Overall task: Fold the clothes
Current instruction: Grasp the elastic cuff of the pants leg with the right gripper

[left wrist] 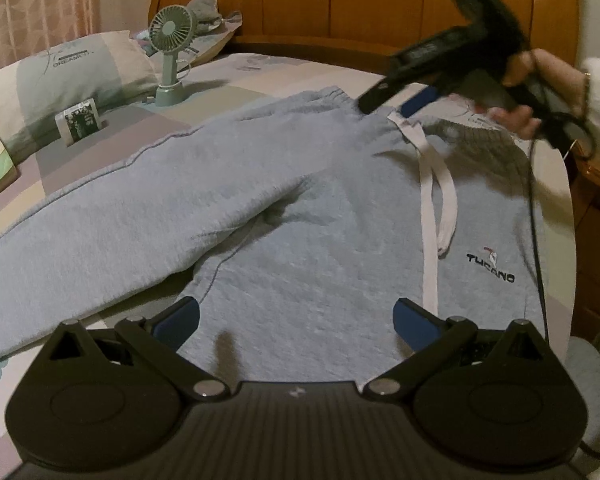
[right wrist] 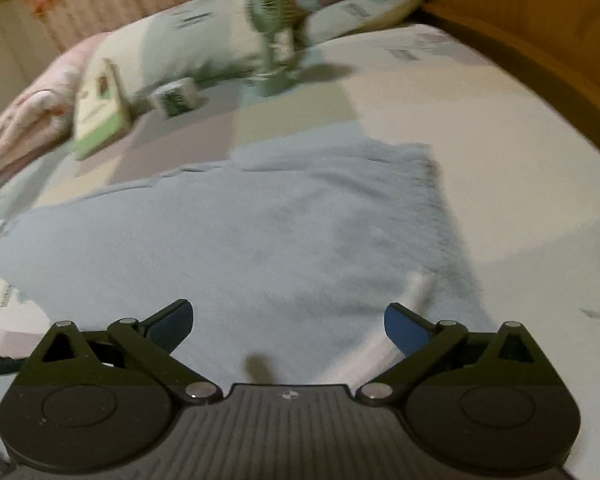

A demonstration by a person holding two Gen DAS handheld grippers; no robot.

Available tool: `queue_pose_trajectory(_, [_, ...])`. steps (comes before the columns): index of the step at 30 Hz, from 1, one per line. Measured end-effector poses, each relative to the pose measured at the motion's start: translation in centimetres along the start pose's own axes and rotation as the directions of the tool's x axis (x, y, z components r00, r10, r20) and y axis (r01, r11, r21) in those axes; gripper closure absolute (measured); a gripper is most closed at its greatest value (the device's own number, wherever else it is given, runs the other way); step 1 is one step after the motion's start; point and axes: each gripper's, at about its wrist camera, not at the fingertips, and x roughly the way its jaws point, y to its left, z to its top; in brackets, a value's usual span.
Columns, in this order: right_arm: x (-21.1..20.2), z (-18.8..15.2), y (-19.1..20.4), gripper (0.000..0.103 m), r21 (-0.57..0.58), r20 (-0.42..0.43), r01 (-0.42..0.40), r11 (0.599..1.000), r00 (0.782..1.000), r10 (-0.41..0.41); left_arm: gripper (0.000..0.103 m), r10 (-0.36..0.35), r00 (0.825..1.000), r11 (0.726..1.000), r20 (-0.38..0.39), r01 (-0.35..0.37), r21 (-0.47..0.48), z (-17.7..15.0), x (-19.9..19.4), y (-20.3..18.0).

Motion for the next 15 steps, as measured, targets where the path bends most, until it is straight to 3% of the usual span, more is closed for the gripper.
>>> queue_pose_trajectory(3, [3.0,0.9,0.1,0.000,-0.003,-0.058,-0.001,1.000,0.998,0.001,0.001,0.011,1.000,1.000,-0.002,-0.011,-0.008,-0.1,-0.1,0.3])
queue_pose_trajectory(5, [4.4,1.0,-0.8,0.001,-0.030,-0.067,0.100,0.995,0.993,-0.102,0.001,0.017,1.000,1.000,-0.005,-0.017,-0.013,-0.2,-0.1,0.5])
queue_pose_trajectory(6, [4.7,1.0,-1.5,0.007,-0.034,-0.061,0.140,0.990,0.988,-0.141,0.001,0.020,1.000,1.000,-0.005,-0.020,-0.015,-0.2,-0.1,0.6])
queue_pose_trajectory(9, [3.8,1.1,-3.3,0.012,0.047,-0.044,0.082,0.996,0.996,-0.080,0.001,0.016,1.000,1.000,-0.008,-0.017,-0.022,-0.2,0.2,0.7])
queue_pose_trajectory(12, [3.5,1.6,-2.7,0.012,0.030,-0.056,0.096,0.995,0.994,-0.094,0.001,0.007,1.000,1.000,-0.016,-0.007,-0.028,-0.3,0.6,0.6])
queue_pose_trajectory(13, [3.3,1.7,-2.4,0.011,0.021,-0.060,0.100,0.995,0.993,-0.099,0.001,0.000,1.000,1.000,-0.013,0.000,-0.023,-0.3,0.6,0.5])
queue_pose_trajectory(15, [2.6,2.0,-2.1,0.000,0.024,-0.041,0.087,0.996,0.995,-0.086,0.001,-0.013,1.000,1.000,-0.008,0.013,-0.015,-0.5,0.5,0.4])
